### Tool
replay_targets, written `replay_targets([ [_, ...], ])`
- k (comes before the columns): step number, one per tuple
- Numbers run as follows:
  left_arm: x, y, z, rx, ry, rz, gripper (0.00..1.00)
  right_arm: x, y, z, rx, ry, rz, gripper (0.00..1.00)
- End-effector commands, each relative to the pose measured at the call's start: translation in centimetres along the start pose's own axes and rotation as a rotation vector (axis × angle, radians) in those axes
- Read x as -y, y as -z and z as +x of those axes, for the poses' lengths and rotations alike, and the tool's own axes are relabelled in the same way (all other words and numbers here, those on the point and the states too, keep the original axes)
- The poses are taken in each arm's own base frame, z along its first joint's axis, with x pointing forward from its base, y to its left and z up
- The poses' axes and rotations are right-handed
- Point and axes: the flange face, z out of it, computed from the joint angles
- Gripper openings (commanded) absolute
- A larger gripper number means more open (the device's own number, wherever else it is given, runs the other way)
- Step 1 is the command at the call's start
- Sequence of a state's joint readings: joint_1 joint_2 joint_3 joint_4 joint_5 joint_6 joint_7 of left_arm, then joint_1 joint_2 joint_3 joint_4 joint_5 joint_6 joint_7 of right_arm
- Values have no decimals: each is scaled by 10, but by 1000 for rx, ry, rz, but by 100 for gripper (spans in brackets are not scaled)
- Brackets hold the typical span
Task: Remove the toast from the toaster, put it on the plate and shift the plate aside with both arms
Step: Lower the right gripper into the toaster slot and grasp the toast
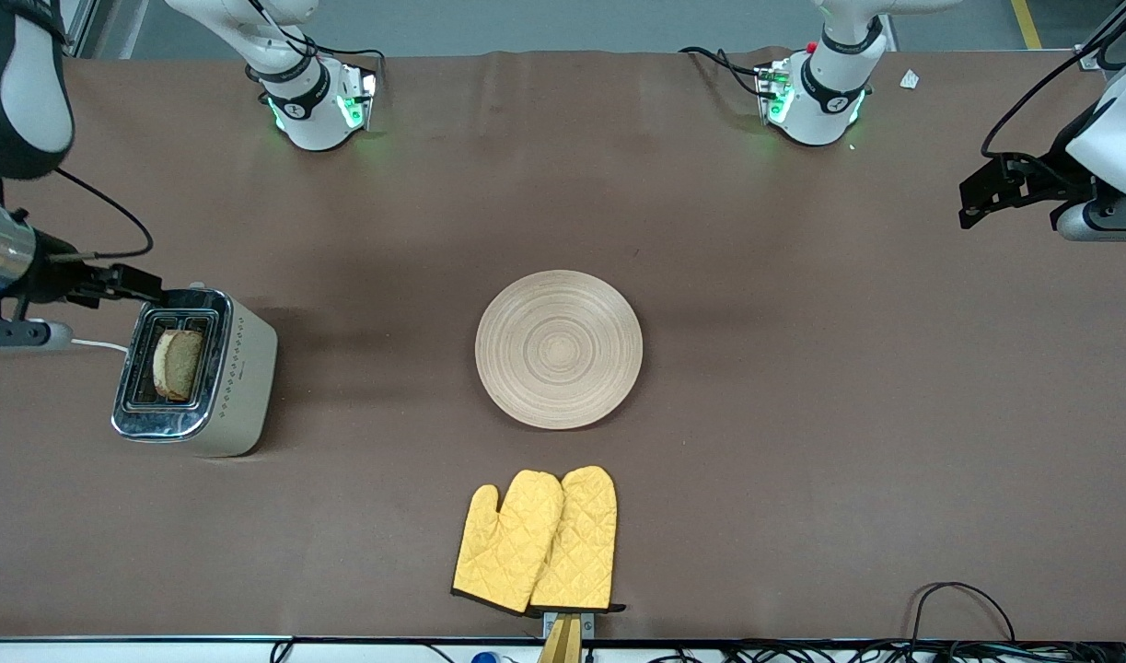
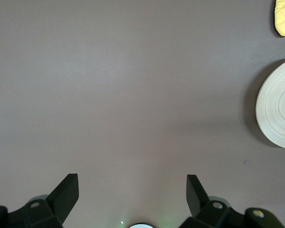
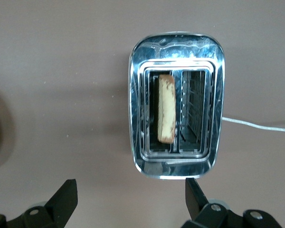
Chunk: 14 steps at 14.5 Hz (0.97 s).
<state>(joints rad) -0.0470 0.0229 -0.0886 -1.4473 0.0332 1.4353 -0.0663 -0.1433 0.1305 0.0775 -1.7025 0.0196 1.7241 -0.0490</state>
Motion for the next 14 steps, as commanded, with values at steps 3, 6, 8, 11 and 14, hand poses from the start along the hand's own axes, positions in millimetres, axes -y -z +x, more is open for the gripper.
replay_targets([
  [3, 4, 5, -3, -1, -16, 4, 100, -14, -65, 32, -2, -21, 11, 100],
  [6, 4, 4, -2, 0, -14, 2, 100, -25, -92, 44, 4, -31, 6, 100],
  [8, 3, 1, 1, 4, -16, 0, 100, -35, -101, 46, 15, -45, 9, 100],
  [11, 3, -3, 3, 8, -17, 0, 100, -41, -105, 47, 19, -50, 8, 83],
  [14, 3, -3, 4, 8, -17, -2, 100, -42, -110, 48, 28, -55, 10, 56],
])
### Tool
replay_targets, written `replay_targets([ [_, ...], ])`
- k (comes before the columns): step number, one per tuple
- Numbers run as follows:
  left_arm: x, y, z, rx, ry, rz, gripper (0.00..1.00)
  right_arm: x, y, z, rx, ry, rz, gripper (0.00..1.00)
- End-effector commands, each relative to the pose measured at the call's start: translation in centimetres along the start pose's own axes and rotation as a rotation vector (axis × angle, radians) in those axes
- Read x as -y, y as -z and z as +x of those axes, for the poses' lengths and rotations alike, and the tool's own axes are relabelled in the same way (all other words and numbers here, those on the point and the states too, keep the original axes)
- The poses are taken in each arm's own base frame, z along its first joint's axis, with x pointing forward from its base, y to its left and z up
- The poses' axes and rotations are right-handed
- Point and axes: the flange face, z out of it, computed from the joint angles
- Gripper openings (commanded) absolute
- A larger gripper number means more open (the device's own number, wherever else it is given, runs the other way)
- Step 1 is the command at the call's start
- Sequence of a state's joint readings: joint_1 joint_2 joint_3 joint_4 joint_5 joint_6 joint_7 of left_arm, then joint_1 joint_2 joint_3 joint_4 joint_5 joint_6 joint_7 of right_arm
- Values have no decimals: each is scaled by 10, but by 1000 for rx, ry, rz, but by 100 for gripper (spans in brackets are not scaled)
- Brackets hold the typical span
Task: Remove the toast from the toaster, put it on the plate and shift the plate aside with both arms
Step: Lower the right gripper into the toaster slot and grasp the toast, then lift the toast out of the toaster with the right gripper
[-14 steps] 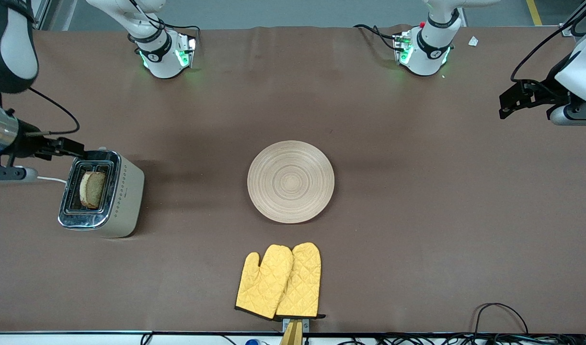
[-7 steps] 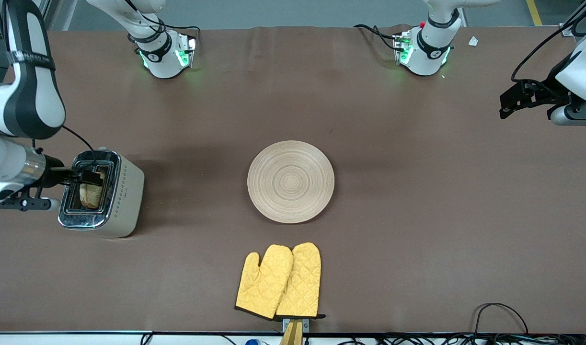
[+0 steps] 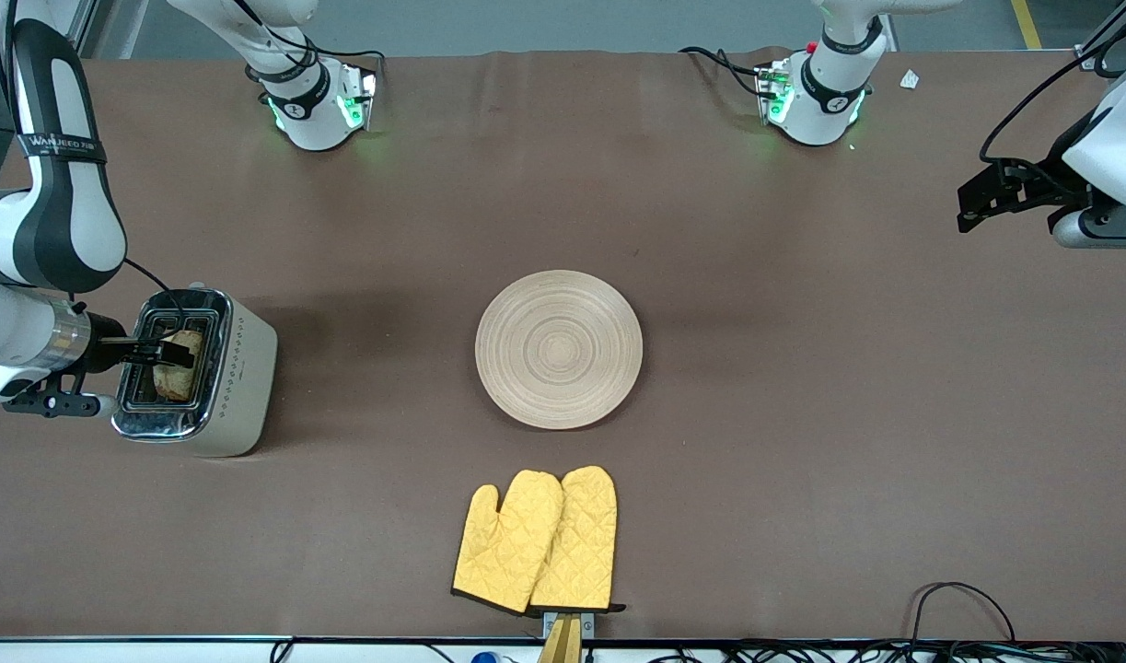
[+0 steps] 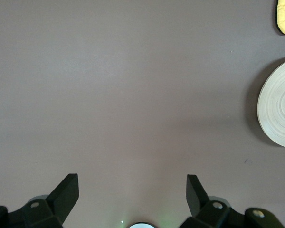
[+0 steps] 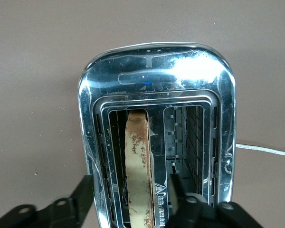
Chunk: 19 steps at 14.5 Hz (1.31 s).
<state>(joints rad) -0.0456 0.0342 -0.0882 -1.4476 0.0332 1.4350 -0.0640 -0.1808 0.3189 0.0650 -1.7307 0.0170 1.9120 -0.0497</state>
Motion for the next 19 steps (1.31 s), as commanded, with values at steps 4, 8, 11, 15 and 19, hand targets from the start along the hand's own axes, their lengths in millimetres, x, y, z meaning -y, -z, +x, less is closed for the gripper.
replay_targets([
  [4, 1, 3, 0, -5, -16, -2, 100, -14, -7, 3, 3, -17, -2, 18],
  [8, 1, 3, 0, -5, -16, -2, 100, -15, -3, 5, -7, -17, -2, 0],
  [11, 2, 3, 0, -5, -15, -2, 100, -4, 33, 4, 21, -24, -1, 0],
  [15, 1, 3, 0, -5, -16, -2, 100, 34, 114, -13, 109, -39, -15, 0],
  [19, 0, 3, 0, -5, -19, -9, 100, 118, 137, -30, 130, -101, -45, 0],
])
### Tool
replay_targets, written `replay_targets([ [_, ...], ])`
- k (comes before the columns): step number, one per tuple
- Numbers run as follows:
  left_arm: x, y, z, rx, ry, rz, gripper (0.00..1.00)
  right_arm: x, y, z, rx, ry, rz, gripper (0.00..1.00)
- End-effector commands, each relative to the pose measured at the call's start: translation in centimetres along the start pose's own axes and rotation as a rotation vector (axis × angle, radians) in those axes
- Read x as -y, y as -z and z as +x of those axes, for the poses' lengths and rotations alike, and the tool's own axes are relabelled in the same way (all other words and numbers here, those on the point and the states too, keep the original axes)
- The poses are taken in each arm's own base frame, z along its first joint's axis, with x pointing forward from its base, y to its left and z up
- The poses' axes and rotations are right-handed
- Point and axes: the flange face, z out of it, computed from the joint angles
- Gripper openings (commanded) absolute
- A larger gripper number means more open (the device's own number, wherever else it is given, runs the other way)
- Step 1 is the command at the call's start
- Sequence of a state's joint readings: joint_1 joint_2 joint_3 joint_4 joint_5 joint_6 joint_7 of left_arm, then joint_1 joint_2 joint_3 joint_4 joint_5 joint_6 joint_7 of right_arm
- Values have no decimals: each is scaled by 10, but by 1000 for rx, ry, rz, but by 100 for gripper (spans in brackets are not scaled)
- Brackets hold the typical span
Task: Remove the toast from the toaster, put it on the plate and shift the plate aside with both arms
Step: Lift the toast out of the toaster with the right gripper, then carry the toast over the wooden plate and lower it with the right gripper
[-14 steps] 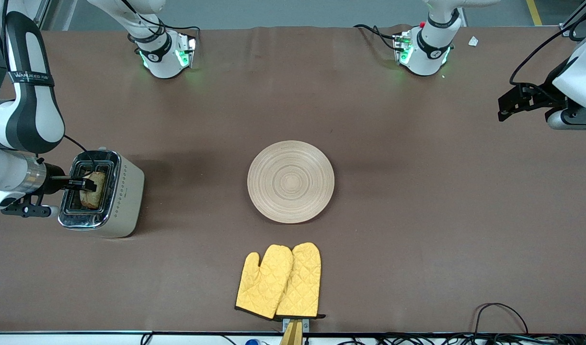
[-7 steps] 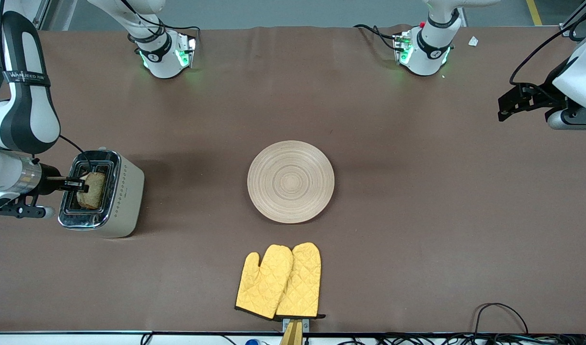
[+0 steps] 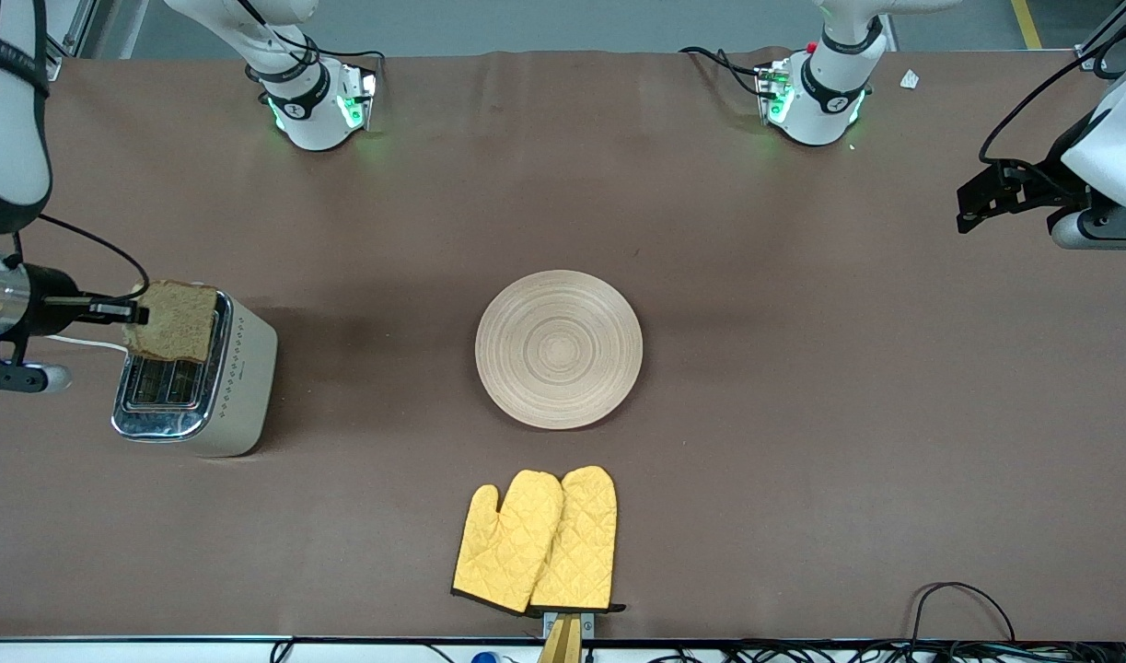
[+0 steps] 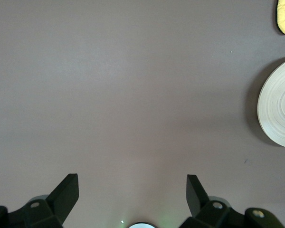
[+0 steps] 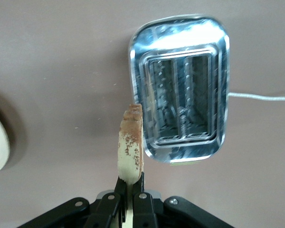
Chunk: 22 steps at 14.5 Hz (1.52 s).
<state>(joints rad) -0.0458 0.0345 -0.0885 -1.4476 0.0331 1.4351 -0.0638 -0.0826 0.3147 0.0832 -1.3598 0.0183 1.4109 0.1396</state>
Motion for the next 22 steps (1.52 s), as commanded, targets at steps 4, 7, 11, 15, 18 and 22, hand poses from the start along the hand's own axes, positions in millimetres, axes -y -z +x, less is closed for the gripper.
replay_targets([
  [4, 2, 3, 0, -5, -16, -14, 100, 118, -20, -13, -13, -1, 63, 0],
  [7, 1, 3, 0, -5, -17, -14, 100, 146, -89, 6, -19, -52, 300, 0],
  [11, 2, 3, 0, -5, -16, -14, 100, 260, -169, -20, -65, -18, 434, 0],
  [15, 2, 3, 0, -5, -16, -14, 100, 331, -219, -40, -53, -4, 508, 0],
  [18, 2, 3, 0, -5, -14, -14, 100, 356, -223, -57, -46, 19, 520, 0],
  [22, 8, 2, 0, -1, -2, -16, 100, 371, -254, -50, -84, -16, 555, 0],
])
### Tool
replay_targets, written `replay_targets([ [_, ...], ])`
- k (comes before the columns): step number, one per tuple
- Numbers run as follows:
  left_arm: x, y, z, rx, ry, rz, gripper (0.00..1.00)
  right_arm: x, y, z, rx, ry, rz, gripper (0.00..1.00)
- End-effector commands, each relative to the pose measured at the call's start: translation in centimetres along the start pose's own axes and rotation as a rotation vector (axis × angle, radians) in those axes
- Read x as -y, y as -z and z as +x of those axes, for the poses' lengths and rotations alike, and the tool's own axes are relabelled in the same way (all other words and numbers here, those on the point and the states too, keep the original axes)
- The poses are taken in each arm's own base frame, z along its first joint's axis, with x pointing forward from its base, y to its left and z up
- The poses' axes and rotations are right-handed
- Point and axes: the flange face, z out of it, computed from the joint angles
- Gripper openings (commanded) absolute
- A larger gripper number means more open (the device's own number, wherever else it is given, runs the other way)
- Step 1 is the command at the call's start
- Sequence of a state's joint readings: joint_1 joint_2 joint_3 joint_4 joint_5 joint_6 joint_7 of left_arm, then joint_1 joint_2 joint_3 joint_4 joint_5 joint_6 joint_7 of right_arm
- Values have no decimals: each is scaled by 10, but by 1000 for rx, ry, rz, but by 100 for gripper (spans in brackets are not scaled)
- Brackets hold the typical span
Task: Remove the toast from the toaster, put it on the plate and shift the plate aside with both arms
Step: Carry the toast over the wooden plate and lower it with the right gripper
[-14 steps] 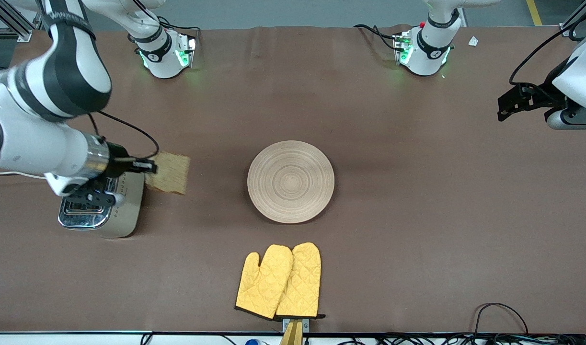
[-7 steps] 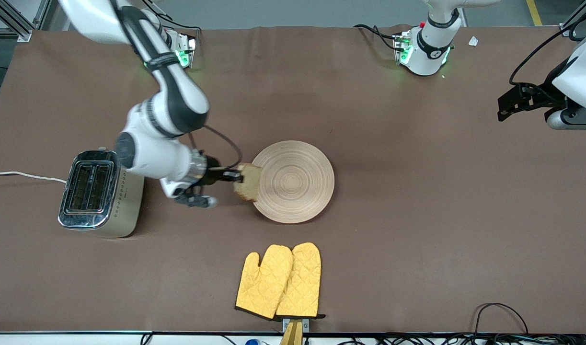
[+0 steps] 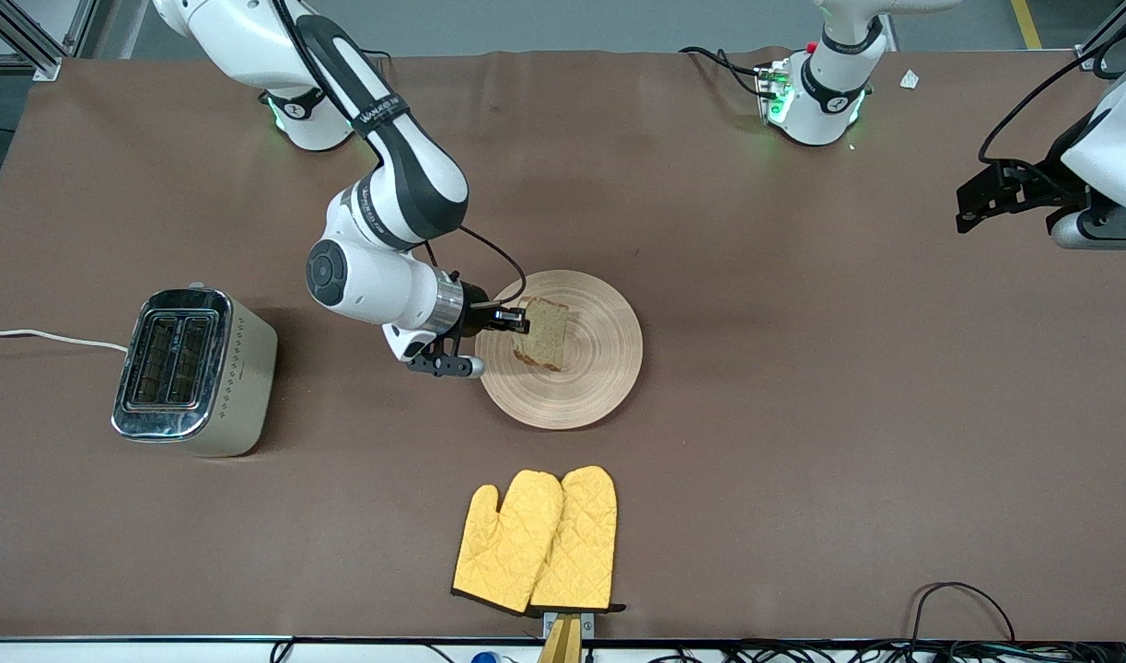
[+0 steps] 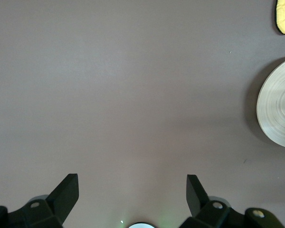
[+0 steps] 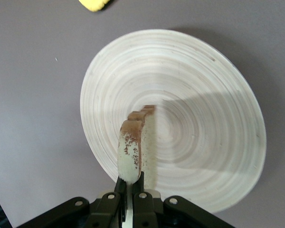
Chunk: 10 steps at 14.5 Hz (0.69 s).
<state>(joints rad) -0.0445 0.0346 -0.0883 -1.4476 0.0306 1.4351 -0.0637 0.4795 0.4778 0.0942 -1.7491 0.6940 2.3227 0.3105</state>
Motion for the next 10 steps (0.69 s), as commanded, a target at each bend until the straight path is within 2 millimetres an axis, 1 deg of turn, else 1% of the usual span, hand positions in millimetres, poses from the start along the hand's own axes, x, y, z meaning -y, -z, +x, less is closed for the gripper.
replay_targets([
  [1, 9, 2, 0, -1, 0, -16, 100, -3, -28, 7, -37, -3, 22, 0],
  [2, 9, 2, 0, 0, 0, -22, 100, -9, -41, 12, -30, -5, 13, 0],
  [3, 9, 2, 0, 0, 0, -22, 100, -11, -48, 16, -36, -7, 12, 0],
  [5, 9, 1, 0, 4, -1, -22, 100, -17, -51, 19, -49, -12, 8, 0],
  [6, 9, 0, 0, 5, 0, -22, 100, -24, -51, 21, -40, -3, -3, 0],
  [8, 9, -1, 1, 4, 2, -30, 100, -57, -56, 21, -14, 58, -38, 0],
  [9, 7, -7, 8, 3, 0, -48, 100, -77, -59, 23, -3, 64, -54, 0],
  [10, 5, -11, 12, 2, -1, -64, 100, -91, -61, 24, 5, 73, -64, 1],
])
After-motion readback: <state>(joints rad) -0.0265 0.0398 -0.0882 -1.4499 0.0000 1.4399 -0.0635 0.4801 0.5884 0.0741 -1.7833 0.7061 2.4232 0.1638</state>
